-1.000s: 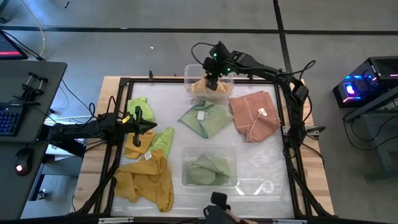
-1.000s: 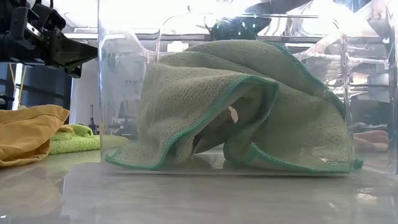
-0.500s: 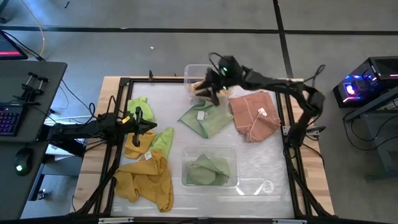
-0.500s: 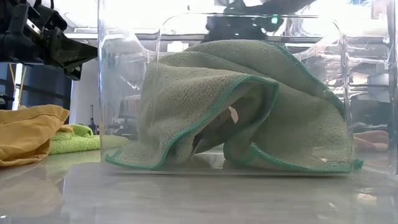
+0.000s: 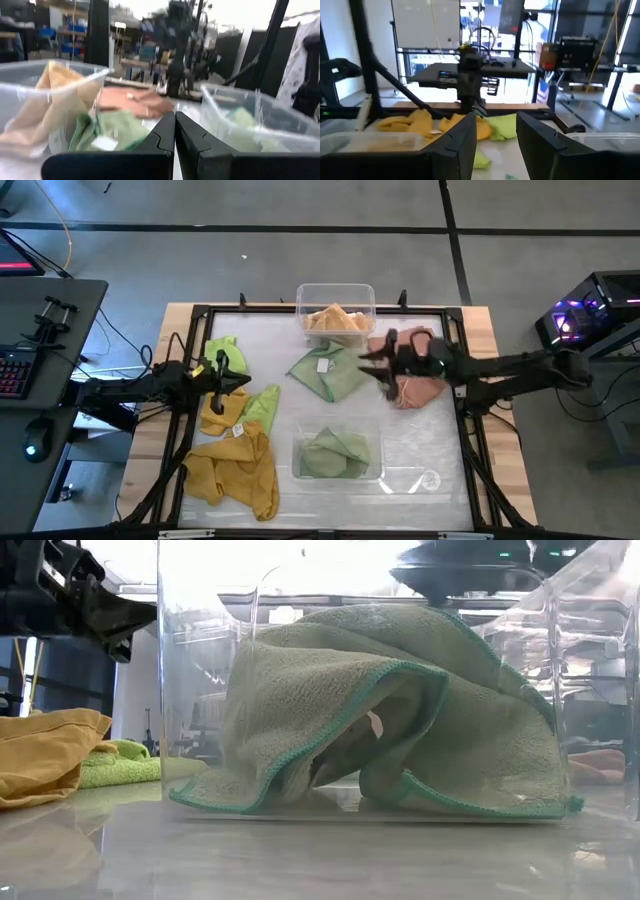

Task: Sort towels by color in basket
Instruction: Put the top light green towel into the bottom transparent bin

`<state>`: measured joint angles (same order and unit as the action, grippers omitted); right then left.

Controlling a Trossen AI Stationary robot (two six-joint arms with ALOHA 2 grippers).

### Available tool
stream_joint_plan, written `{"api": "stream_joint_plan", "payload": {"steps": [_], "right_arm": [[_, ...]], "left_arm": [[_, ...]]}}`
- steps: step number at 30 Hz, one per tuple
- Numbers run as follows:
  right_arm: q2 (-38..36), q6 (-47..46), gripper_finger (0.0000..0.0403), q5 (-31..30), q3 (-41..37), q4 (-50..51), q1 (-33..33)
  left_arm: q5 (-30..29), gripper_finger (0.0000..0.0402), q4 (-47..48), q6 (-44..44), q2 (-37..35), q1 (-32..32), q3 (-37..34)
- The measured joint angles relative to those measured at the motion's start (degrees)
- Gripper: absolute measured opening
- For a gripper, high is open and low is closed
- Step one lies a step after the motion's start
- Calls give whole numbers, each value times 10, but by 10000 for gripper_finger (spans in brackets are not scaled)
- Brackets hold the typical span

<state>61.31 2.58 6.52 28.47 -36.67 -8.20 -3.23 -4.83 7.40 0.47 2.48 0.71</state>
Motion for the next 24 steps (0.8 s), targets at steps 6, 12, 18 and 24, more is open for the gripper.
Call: {"api": "stream_joint_plan", "payload": {"steps": [6, 12, 18, 24], "right_arm": [[-17, 18, 132, -60, -91, -99, 88], [7, -8, 132, -104, -108, -105, 135], [43, 8, 132, -128, -108, -138, 151], [66, 9, 132, -131, -108, -184, 146]], "left_arm": [[0, 1, -149, -10, 0, 0, 0], [12, 1, -294, -33, 1, -1, 0], [5, 1, -290, -36, 50, -1, 25], [-141, 1, -111, -45, 164, -1, 122]]}}
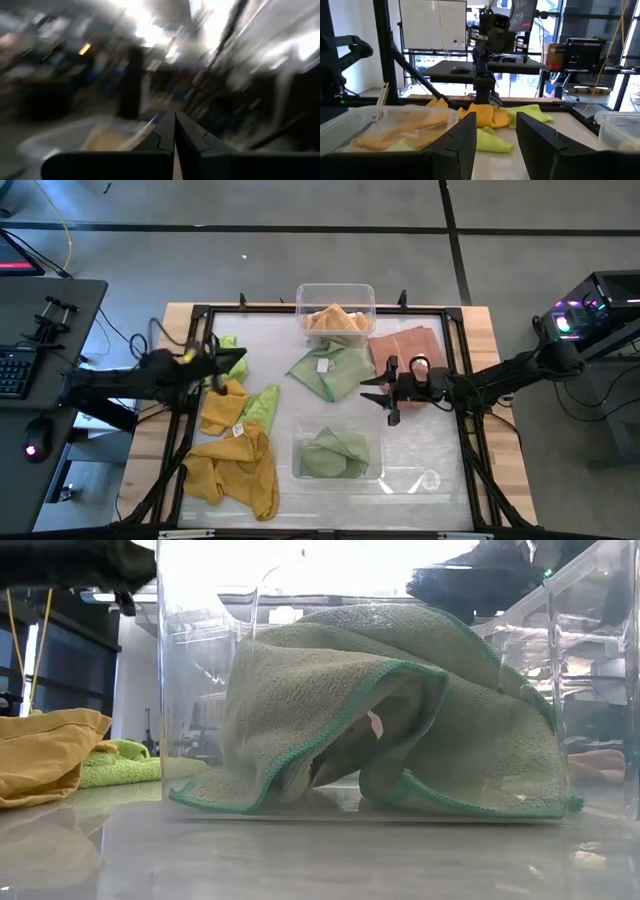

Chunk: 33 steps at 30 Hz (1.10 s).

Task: Sort towels by color in basket
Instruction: Put the top light green towel into the bottom transparent bin

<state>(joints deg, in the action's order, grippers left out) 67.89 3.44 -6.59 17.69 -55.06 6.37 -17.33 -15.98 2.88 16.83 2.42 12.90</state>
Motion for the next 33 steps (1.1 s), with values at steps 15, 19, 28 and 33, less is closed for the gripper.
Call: {"api": "stream_joint_plan", "payload": {"steps": [15, 19, 28, 33], "right_arm": [[1, -11, 132, 1, 2, -4, 3], [1, -11, 132, 2, 2, -3, 4], [1, -10, 132, 4, 2, 0, 4], [1, -6, 132, 4, 2, 3, 4]], "left_arm": [[-94, 15, 622, 244, 245, 0, 270], [-93, 61, 700, 306, 286, 1, 270], [-85, 172, 745, 395, 383, 7, 270], [-98, 183, 753, 434, 454, 29, 270]]}}
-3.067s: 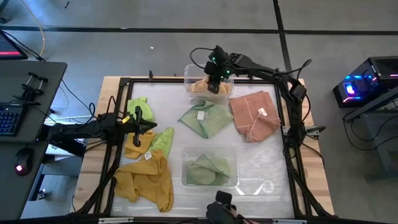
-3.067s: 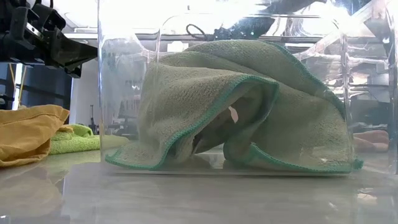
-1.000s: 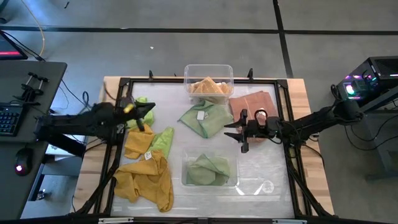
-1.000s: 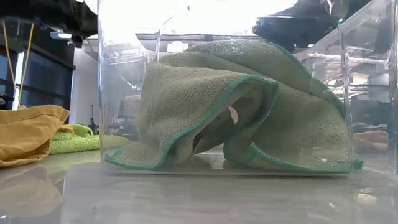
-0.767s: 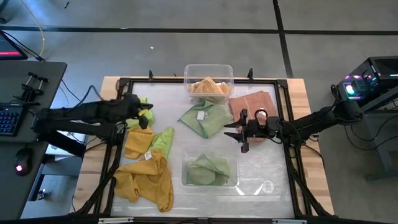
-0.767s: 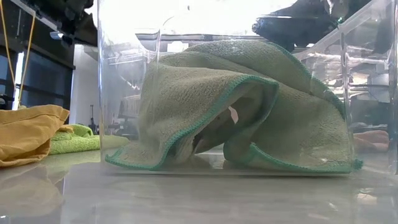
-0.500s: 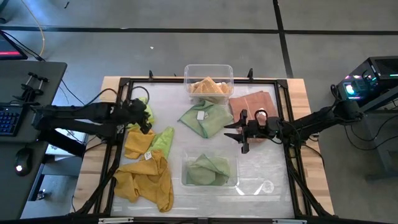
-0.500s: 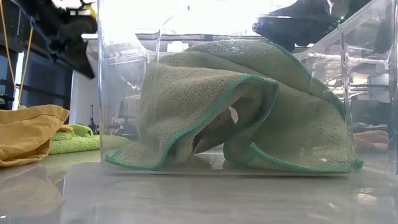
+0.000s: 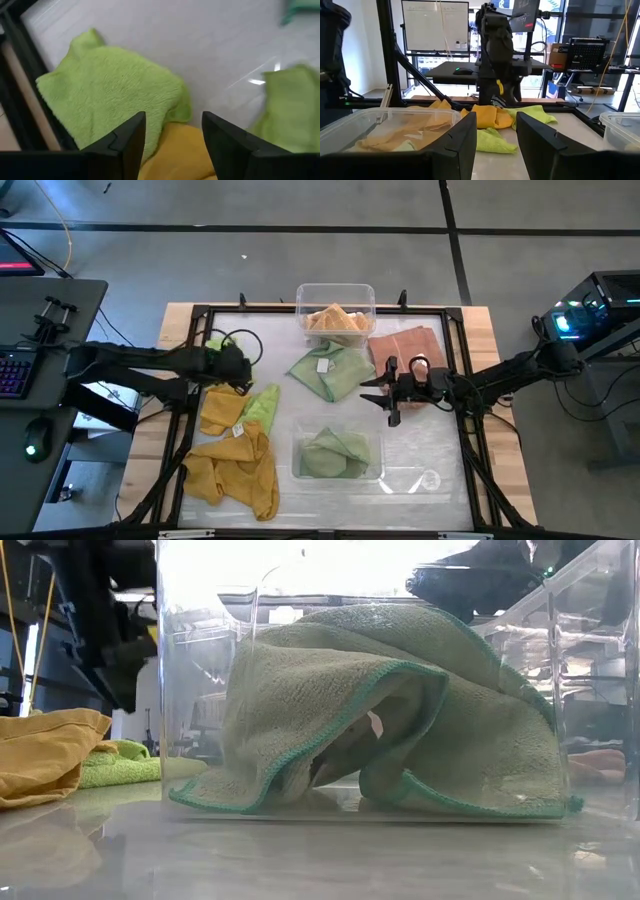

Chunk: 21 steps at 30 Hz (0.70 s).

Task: Sort towels by color in basket
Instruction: Put the top light green towel into the bottom transparent bin

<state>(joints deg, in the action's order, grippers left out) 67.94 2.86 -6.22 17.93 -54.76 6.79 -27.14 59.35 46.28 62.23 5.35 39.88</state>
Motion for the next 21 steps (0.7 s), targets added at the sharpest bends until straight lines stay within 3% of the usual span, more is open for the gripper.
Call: {"api": "stream_joint_plan", "payload": {"steps": [13, 17, 21], "right_arm": [[0, -5, 132, 3, 0, 32, 0], [0, -14, 132, 4, 0, 35, 0], [0, -14, 132, 4, 0, 41, 0]], "left_arm": [[16, 175, -59, -133, 179, 119, -1], [13, 132, -72, -195, 212, 137, -1], [13, 57, -86, -233, 228, 142, -1]]}}
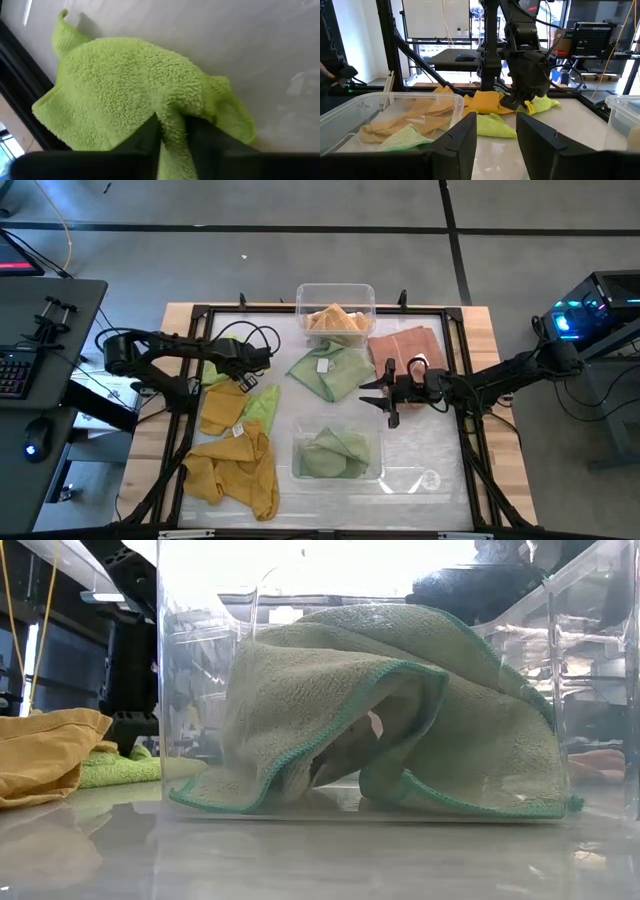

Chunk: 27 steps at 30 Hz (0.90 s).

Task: Sort towels by color in basket
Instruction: Put the top light green towel into the bottom transparent bin

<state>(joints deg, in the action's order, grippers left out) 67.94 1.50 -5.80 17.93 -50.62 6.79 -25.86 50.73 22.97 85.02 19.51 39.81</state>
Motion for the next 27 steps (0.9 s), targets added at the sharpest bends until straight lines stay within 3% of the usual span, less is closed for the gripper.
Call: {"api": "stream_joint_plan", "payload": {"steps": [3, 11, 15, 18, 21, 23, 27], "right_arm": [[0, -2, 132, 0, 0, 2, 0], [0, -41, 132, 0, 0, 3, 0], [0, -9, 132, 15, 20, 9, 1], [10, 42, 132, 76, 48, 22, 7], [28, 96, 133, 117, 77, 25, 18], [41, 133, 133, 115, 102, 24, 22], [63, 180, 133, 54, 158, 45, 24]], "left_arm": [[-4, 10, -11, -9, -4, -5, 0], [-191, 3, 9, -59, -95, -83, 55], [-251, 2, -49, -130, -147, -152, 95], [-253, 1, -161, -196, -172, -201, 106], [-217, 1, -293, -294, -181, -248, 106], [-195, 1, -360, -361, -178, -276, 106], [-192, 1, -460, -445, -167, -318, 106]]}}
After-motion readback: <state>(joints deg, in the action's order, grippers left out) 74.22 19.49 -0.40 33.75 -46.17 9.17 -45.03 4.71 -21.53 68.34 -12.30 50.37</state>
